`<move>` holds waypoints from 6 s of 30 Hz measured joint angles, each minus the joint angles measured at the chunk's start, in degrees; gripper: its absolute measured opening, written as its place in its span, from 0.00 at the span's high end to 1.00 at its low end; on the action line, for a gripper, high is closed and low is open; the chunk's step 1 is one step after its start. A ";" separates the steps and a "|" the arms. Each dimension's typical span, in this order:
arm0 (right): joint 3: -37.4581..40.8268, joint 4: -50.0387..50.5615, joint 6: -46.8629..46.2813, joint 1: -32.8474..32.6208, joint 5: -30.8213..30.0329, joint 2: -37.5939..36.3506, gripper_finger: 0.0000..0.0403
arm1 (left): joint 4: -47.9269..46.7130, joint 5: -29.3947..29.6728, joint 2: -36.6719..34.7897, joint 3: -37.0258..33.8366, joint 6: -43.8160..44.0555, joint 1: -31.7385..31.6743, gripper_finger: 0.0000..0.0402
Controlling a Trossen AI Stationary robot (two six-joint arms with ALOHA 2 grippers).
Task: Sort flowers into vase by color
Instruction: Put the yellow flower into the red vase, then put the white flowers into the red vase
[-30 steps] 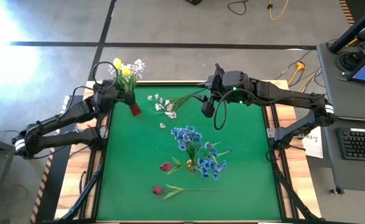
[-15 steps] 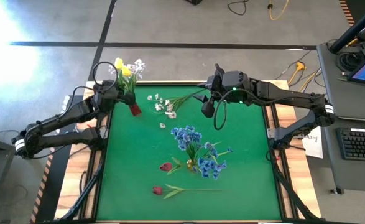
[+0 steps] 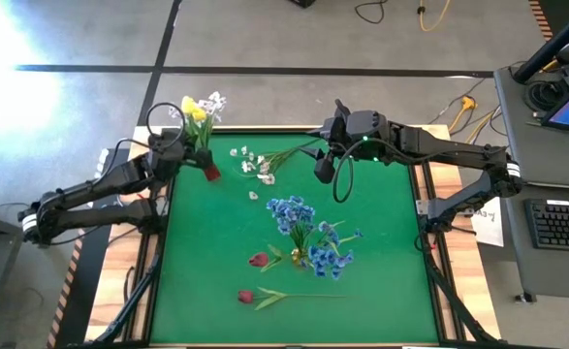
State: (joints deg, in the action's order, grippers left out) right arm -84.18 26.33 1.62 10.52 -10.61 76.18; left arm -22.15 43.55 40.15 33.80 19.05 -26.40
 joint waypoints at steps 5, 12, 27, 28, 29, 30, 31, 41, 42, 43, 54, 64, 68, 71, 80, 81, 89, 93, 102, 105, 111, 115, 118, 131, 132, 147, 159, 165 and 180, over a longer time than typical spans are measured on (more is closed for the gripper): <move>0.00 0.00 -0.10 0.00 0.00 0.00 0.47 | 2.59 0.91 -2.09 -3.10 0.12 0.01 1.00; 0.00 -0.02 -0.12 0.00 0.00 0.00 0.47 | 7.34 0.65 -4.37 -7.28 -3.73 0.12 1.00; 0.00 -0.02 -0.13 0.00 -0.02 0.00 0.47 | 15.14 -1.43 -6.61 -13.57 -7.61 0.12 1.00; 0.00 -0.02 -0.12 0.00 -0.02 0.00 0.47 | 15.12 -1.41 -6.68 -13.69 -7.61 0.12 1.00; 0.00 -0.02 -0.12 0.00 -0.02 0.00 0.47 | 15.12 -1.40 -6.72 -13.78 -7.61 0.12 1.00; 0.00 -0.02 -0.12 0.02 -0.02 0.00 0.47 | 15.10 -1.40 -6.76 -13.84 -7.61 0.12 1.00; 0.00 -0.02 -0.12 0.00 -0.02 0.00 0.47 | 15.10 -1.40 -6.77 -13.86 -7.61 0.12 1.00; 0.00 -0.02 0.52 0.02 -0.02 0.42 0.47 | 13.05 -4.35 -8.69 -13.90 -6.04 0.20 0.88; 0.00 0.00 0.56 0.02 -0.02 0.53 0.47 | 12.86 -4.72 -8.84 -13.90 -5.61 0.22 0.86; 0.00 -0.04 0.56 0.02 -0.02 0.65 0.47 | 12.55 -5.17 -8.97 -13.90 -5.16 0.22 0.84; 0.00 -0.33 3.53 1.97 -0.01 0.68 0.47 | 9.33 -7.68 -10.44 -13.90 -2.86 0.22 0.66; 3.16 -2.62 8.45 11.51 7.44 0.76 0.47 | 7.43 -9.86 -15.37 -13.84 -2.85 0.22 0.65; 8.28 -7.78 10.15 16.15 14.15 0.76 0.47 | 5.89 -10.00 -17.65 -13.81 -2.36 0.22 0.65; 13.20 -13.09 11.01 18.96 17.00 1.17 0.47 | 4.92 -12.15 -19.43 -13.81 -1.34 0.22 0.65; 19.38 -21.89 11.72 21.51 20.47 9.01 0.47 | 5.17 -19.72 -23.87 -13.79 -0.92 1.54 0.65; 19.21 -21.97 12.24 21.51 21.70 10.41 0.47 | 5.26 -20.64 -24.13 -13.79 -0.92 1.84 0.65; 17.47 -22.60 18.28 21.98 28.33 20.80 0.47 | 5.13 -21.85 -25.46 -13.79 -0.94 3.93 0.65; 17.25 -22.91 19.57 22.23 30.94 23.99 0.47 | 5.44 -21.82 -25.74 -13.79 -0.94 3.98 0.65; 17.25 -28.47 21.05 22.14 30.03 30.24 0.47 | 5.46 -21.74 -25.85 -13.79 -0.95 3.98 0.65; 17.23 -28.64 21.91 22.14 26.75 30.97 0.47 | 5.46 -21.69 -25.85 -13.79 -0.97 3.98 0.65; 17.05 -28.98 24.83 22.23 21.07 31.90 0.47 | 5.49 -21.64 -25.85 -13.79 -1.70 3.98 0.65; 17.05 -30.78 25.45 22.52 20.94 33.89 0.47 | 5.50 -21.64 -25.85 -13.79 -1.80 3.98 0.65; 17.05 -32.58 25.45 22.90 19.46 35.87 0.47 | 5.50 -21.64 -25.85 -13.79 -1.80 3.98 0.65; 17.05 -37.59 24.57 24.93 18.41 37.55 0.47 | 5.52 -21.64 -25.49 -13.79 -1.81 3.98 0.65; 17.05 -37.49 24.52 25.25 19.20 38.08 0.47 | 5.54 -21.63 -25.48 -13.79 -1.81 3.98 0.65; 14.25 -32.73 22.04 26.34 29.16 39.12 0.83 | 5.61 -21.64 -25.50 -13.79 -1.82 3.98 0.65; 14.25 -24.40 21.34 26.24 30.32 37.41 0.98 | 5.63 -21.64 -25.50 -13.79 -1.82 3.98 0.65; 14.34 -18.30 21.39 25.98 30.53 32.49 0.98 | 5.68 -21.64 -25.52 -13.79 -1.82 3.98 0.65; 17.09 -9.62 17.91 21.99 25.99 25.22 0.98 | 5.91 -21.64 -25.51 -13.79 -1.82 3.97 0.65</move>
State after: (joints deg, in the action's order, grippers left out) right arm -67.09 16.70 19.53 32.51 15.38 101.41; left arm -16.24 21.91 14.64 20.01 17.23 -22.43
